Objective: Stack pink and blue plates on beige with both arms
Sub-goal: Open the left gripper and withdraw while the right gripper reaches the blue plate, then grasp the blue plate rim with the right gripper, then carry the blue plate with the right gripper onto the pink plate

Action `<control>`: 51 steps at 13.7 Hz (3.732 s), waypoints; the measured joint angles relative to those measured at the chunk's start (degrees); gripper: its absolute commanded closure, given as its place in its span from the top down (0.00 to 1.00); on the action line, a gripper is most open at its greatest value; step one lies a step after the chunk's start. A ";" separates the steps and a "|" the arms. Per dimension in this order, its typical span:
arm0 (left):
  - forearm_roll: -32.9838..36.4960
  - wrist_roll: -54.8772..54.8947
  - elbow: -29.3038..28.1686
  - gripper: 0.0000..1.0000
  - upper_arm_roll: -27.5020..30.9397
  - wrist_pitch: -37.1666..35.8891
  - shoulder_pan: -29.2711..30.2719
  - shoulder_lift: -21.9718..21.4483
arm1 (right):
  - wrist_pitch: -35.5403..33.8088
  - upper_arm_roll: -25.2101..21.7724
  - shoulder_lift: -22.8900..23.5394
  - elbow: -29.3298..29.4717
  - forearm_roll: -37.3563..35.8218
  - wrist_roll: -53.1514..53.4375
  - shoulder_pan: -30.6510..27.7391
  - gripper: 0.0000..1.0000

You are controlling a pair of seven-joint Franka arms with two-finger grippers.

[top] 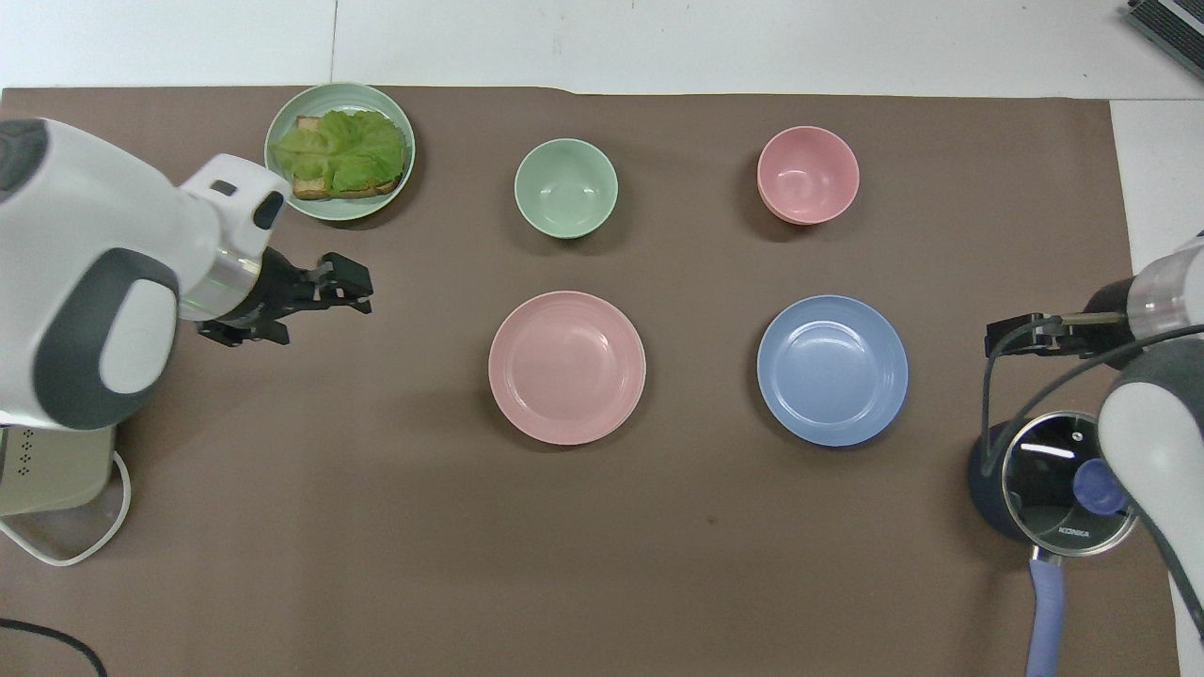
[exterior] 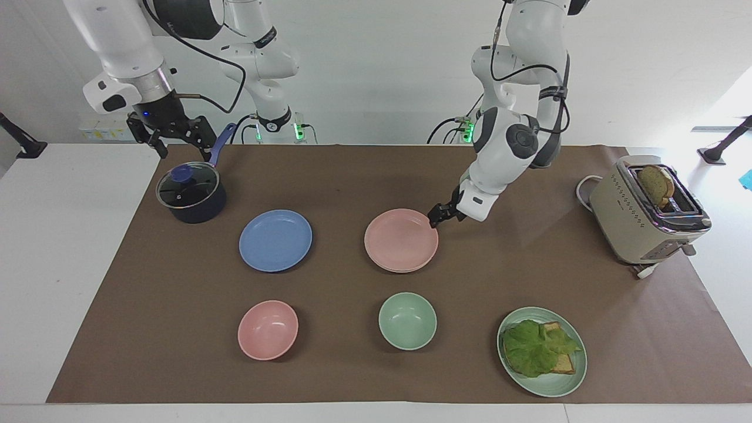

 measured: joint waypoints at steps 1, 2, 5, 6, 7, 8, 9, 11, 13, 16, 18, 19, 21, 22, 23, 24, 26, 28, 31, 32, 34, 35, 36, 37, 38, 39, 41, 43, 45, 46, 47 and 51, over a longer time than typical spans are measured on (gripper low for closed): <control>1.48 1.65 2.48 1.00 0.22 -2.23 1.99 -0.73 | 2.65 0.00 0.95 -2.20 0.11 -0.01 0.00 1.00; 2.78 3.81 5.27 1.00 0.39 -4.76 3.68 -1.10 | 5.30 0.00 2.13 -4.14 0.48 -0.01 0.00 1.00; 5.00 12.89 11.70 1.00 1.19 -11.99 6.70 -1.25 | 11.40 0.00 4.92 -8.57 1.66 -0.01 0.00 1.00; 5.59 16.07 12.59 1.00 1.66 -13.39 7.22 -1.45 | 14.28 0.00 5.86 -10.37 1.71 -0.01 -0.04 1.00; 6.47 18.81 13.30 1.00 2.08 -14.08 7.35 -1.97 | 17.24 -0.02 6.76 -12.36 2.53 -0.01 -0.11 1.00; 6.85 20.29 13.76 1.00 2.15 -14.42 7.35 -2.71 | 18.96 -0.01 7.53 -13.95 4.04 -0.01 -0.10 1.00; 6.88 20.77 13.88 1.00 2.04 -14.74 7.34 -3.52 | 19.65 -0.01 8.24 -14.85 5.33 -0.04 -0.10 1.00; 6.90 20.84 13.88 1.00 1.93 -15.01 7.34 -4.28 | 21.00 -0.01 9.61 -15.55 5.88 -0.84 -0.10 1.00; 6.90 20.89 13.84 1.00 1.92 -15.03 7.34 -4.29 | 23.00 -0.02 11.28 -15.86 6.00 -3.12 -0.23 0.82; 6.90 20.96 13.84 1.00 1.85 -15.04 7.34 -4.29 | 23.85 -0.06 12.33 -15.89 6.04 -4.55 -0.26 0.17; 6.90 20.96 13.84 1.00 1.85 -15.04 7.34 -4.29 | 23.85 -0.06 12.33 -15.88 6.04 -4.56 -0.26 0.00; 6.90 20.96 13.84 1.00 1.85 -15.05 7.34 -4.29 | 23.85 -0.05 12.32 -15.88 6.07 -4.56 -0.25 0.00; 6.90 20.97 13.84 1.00 1.85 -15.05 7.34 -4.29 | 23.83 -0.04 12.33 -15.79 6.16 -4.56 -0.20 0.00; 6.90 20.97 13.84 1.00 1.85 -15.05 7.34 -4.29 | 23.80 -0.02 12.30 -15.53 6.33 -4.56 -0.18 0.00; 6.90 20.97 13.84 1.00 1.85 -15.06 7.34 -4.29 | 22.61 0.02 12.04 -14.67 6.57 -4.58 -0.12 0.00; 6.90 20.97 13.84 1.00 1.85 -15.06 7.34 -4.29 | 20.49 0.03 11.66 -13.44 6.57 -4.60 -0.08 0.00; 6.90 20.97 13.84 1.00 1.85 -15.06 7.34 -4.29 | 14.77 0.21 10.35 -9.61 6.56 -4.61 0.01 0.00; 6.90 20.98 13.84 1.00 1.85 -15.06 7.34 -4.29 | 9.64 0.57 8.28 -5.84 6.54 -4.63 0.10 0.00; 6.90 20.98 13.84 1.00 1.85 -15.06 7.34 -4.29 | 3.44 0.93 5.71 -0.72 6.54 -4.65 1.49 0.00; 6.90 20.99 13.84 1.00 1.85 -15.06 7.34 -4.29 | 1.98 1.59 5.43 1.18 6.54 -4.65 2.17 0.00; 6.90 21.00 13.84 1.00 1.85 -15.07 7.34 -4.29 | 1.16 2.74 5.51 3.82 6.57 -2.49 5.07 0.00; 6.90 21.00 13.84 1.00 1.85 -15.07 7.34 -4.29 | 1.24 2.89 5.63 4.32 6.64 0.09 7.37 0.00; 6.90 21.00 13.84 1.00 1.85 -15.07 7.34 -4.29 | 1.62 3.01 5.77 4.54 6.67 3.05 9.70 0.00; 6.90 21.00 13.84 1.00 1.85 -15.07 7.34 -4.29 | 2.39 3.12 5.94 4.66 6.72 6.10 11.99 0.00; 6.90 21.00 13.84 1.00 1.85 -15.07 7.34 -4.29 | 3.53 3.23 6.23 4.69 6.81 9.30 14.24 0.00; 6.90 21.00 13.84 1.00 1.85 -15.07 7.34 -4.29 | 5.26 3.34 6.92 4.71 6.87 13.23 16.90 0.00; 6.90 21.01 13.84 1.00 1.85 -15.07 7.34 -4.29 | 8.85 3.49 8.97 4.74 7.22 20.22 21.71 0.00; 6.90 21.02 13.84 1.00 1.85 -15.07 7.34 -4.29 | 11.89 3.55 11.57 4.76 9.45 24.08 25.25 0.00; 6.90 21.02 13.84 1.00 1.85 -15.07 7.34 -4.29 | 13.64 3.56 14.01 4.77 10.56 25.27 26.70 0.00; 6.90 21.03 13.84 1.00 1.85 -15.07 7.34 -4.29 | 14.22 3.55 14.93 4.78 11.54 25.29 26.69 0.00; 6.90 21.03 13.84 1.00 1.85 -15.07 7.34 -4.29 | 14.75 3.53 15.60 4.77 13.02 25.29 26.62 0.00; 6.90 21.04 13.84 1.00 1.85 -15.07 7.34 -4.29 | 18.02 3.59 18.74 4.69 16.50 25.29 27.51 0.00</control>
